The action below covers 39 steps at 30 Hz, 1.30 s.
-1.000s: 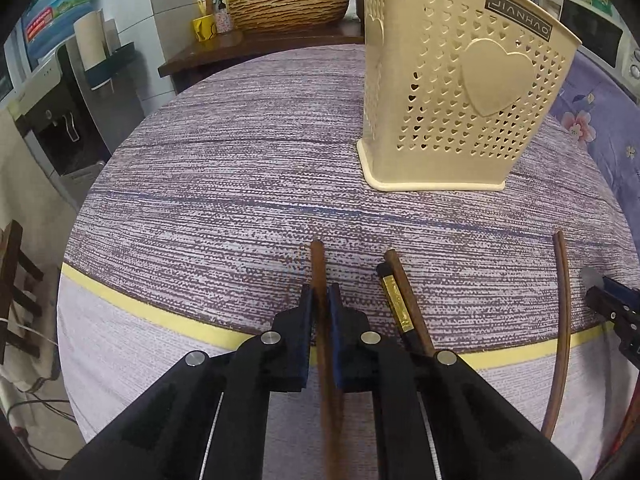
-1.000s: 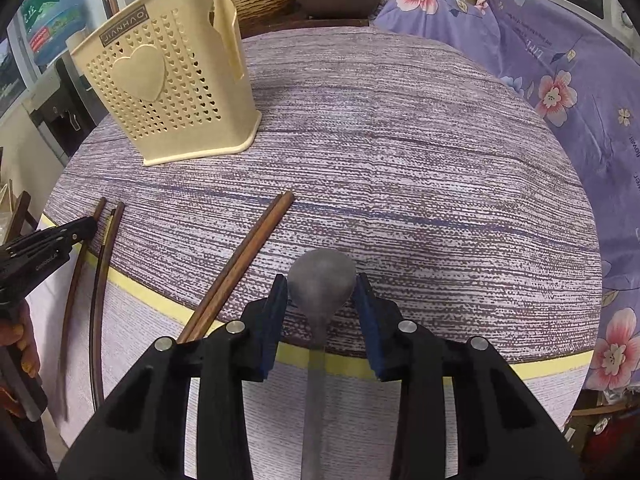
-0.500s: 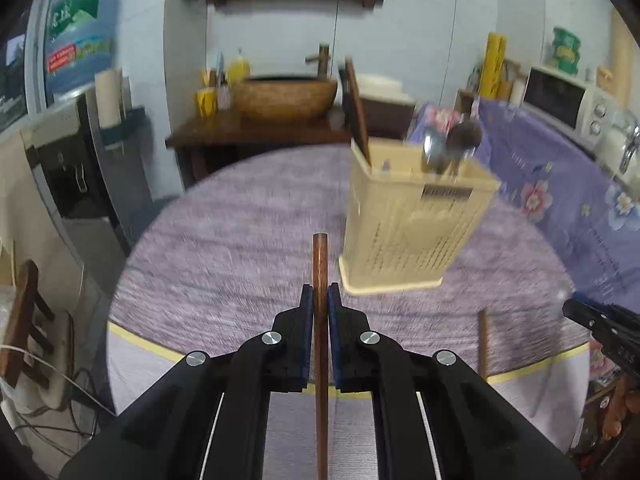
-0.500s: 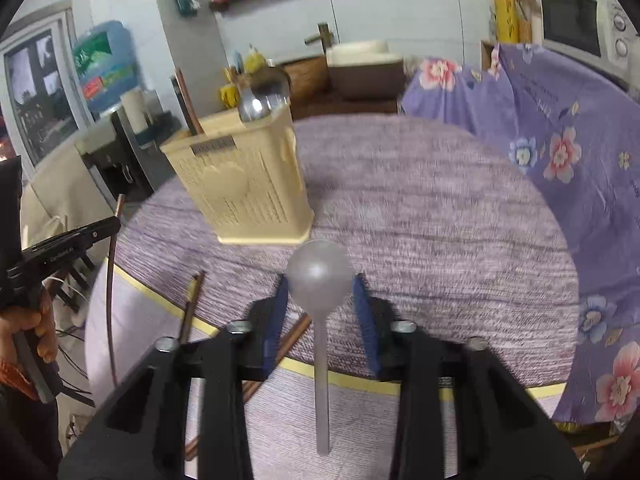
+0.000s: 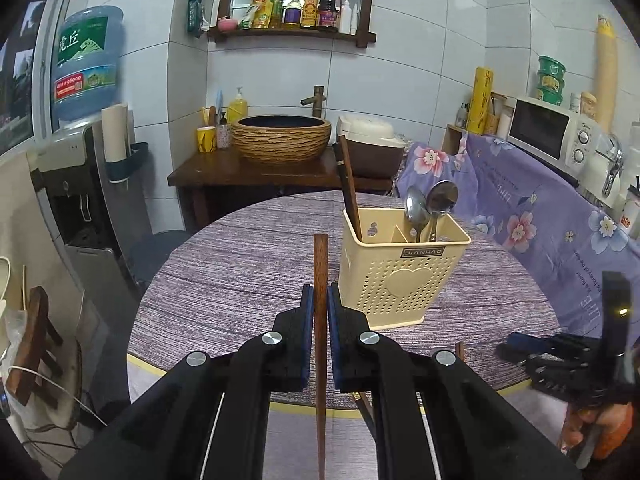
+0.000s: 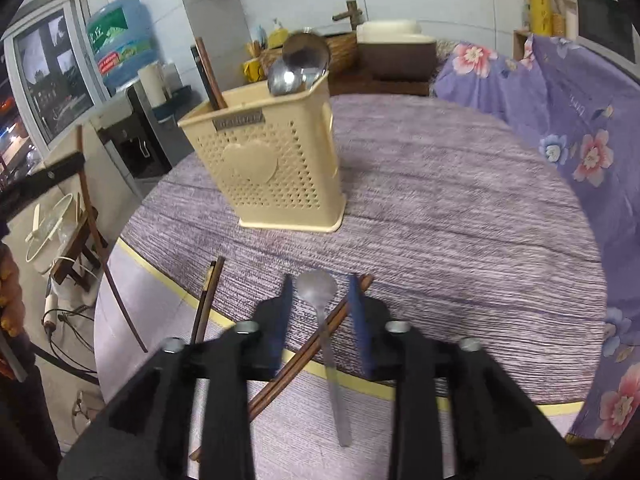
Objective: Organize utensils
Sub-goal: 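Carry the brown chopstick with the left tool while the right tool carries the plastic spoon to the holder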
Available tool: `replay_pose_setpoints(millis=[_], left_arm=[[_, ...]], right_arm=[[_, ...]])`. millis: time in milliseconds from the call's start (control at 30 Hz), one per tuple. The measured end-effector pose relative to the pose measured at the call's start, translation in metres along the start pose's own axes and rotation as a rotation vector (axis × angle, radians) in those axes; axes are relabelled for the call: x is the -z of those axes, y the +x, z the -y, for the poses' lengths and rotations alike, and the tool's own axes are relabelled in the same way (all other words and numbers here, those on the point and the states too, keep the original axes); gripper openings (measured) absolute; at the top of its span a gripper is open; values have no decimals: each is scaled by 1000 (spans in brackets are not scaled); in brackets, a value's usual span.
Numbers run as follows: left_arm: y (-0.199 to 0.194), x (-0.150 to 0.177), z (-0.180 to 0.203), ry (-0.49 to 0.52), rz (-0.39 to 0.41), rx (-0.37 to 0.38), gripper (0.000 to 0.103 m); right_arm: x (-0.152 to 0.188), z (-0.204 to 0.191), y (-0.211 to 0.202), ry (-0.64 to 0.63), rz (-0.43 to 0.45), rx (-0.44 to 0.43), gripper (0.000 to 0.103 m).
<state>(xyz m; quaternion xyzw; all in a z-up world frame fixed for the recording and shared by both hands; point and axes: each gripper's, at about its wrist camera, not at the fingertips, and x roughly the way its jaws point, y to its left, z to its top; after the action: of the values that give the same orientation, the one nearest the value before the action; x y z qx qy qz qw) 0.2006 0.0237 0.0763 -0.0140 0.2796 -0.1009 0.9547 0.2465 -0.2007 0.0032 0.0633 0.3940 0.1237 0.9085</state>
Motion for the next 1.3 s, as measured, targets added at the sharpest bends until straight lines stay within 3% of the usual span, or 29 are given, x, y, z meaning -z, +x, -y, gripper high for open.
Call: replay_pose_setpoints(millis=[333, 733, 867, 1033, 1300], left_arm=[[-2, 1, 5, 15, 5, 7, 8], [-2, 2, 5, 18, 5, 9, 8], [-2, 2, 6, 20, 6, 12, 8], [-1, 2, 8, 26, 10, 9, 8], [-4, 2, 3, 8, 15, 11, 8]], right_arm=[[-5, -29, 76, -231, -138, 38, 45], [-1, -33, 116, -277, -243, 35, 45], [0, -35, 114, -289, -250, 37, 37], [-1, -37, 105, -252, -218, 18, 37], [-9, -39, 20, -171, -7, -81, 37]])
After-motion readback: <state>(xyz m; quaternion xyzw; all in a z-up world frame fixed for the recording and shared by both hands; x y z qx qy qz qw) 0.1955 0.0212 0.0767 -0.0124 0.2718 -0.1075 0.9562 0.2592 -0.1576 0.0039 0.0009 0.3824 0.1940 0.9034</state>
